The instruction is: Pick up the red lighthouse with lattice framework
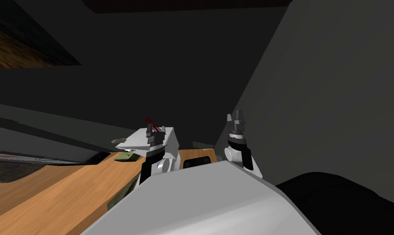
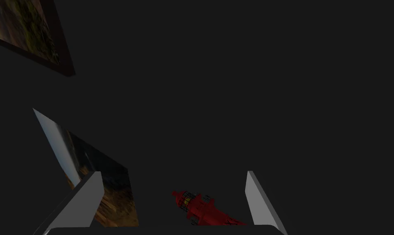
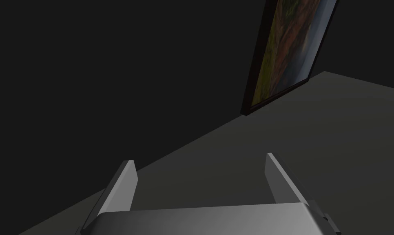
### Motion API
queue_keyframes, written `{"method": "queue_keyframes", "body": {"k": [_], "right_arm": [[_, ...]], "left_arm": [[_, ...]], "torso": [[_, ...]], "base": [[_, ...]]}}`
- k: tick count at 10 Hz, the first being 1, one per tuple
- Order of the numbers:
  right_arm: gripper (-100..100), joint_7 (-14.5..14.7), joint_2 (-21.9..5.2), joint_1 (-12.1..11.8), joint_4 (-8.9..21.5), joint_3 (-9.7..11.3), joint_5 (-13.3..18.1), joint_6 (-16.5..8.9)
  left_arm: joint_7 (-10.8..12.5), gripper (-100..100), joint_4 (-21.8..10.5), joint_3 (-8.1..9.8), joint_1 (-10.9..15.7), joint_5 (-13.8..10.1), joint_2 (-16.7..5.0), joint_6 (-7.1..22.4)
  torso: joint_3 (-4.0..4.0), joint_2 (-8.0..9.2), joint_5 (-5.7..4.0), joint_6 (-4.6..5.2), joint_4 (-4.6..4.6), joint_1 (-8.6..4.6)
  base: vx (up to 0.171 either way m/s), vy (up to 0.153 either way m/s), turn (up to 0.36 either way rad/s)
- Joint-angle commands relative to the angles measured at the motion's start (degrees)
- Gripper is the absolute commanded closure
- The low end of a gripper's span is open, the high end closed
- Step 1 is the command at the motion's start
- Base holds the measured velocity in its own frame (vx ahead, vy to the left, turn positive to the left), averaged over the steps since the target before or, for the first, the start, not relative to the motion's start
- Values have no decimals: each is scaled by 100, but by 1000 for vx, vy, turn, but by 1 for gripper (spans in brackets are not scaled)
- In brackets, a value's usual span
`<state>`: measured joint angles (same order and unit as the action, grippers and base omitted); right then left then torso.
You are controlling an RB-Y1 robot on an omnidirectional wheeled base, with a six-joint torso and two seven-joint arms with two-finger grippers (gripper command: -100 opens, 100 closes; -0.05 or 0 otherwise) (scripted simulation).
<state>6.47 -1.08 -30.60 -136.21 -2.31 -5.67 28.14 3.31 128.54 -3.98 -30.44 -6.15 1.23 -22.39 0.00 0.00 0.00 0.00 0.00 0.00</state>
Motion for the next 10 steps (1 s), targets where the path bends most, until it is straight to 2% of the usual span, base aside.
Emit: {"method": "queue_keyframes", "body": {"k": [1,4,7,8,9,10], "right_arm": [[0,0,0,0,0,0,0,0],[0,0,0,1,0,0,0,0],[0,0,0,1,0,0,0,0],[0,0,0,1,0,0,0,0],[0,0,0,1,0,0,0,0],[0,0,0,1,0,0,0,0]], "left_arm": [[24,-100,-91,50,-28,23,-161,22],[106,-100,-461,250,-72,80,-529,86],[217,-100,-987,574,-5,100,-843,144],[217,-100,-1080,574,-5,100,-843,144],[257,-100,-1244,703,58,89,-933,157],[257,-100,-1337,703,58,89,-933,157]], "torso": [[0,0,0,0,0,0],[14,25,1,-1,5,4],[24,42,1,0,9,4],[26,46,1,-1,10,2],[21,34,0,1,8,1],[17,28,1,0,7,3]], "base": [[-23,3,24],[-69,1,41],[-110,1,53],[-74,1,17],[-65,4,24],[-59,-5,15]]}}
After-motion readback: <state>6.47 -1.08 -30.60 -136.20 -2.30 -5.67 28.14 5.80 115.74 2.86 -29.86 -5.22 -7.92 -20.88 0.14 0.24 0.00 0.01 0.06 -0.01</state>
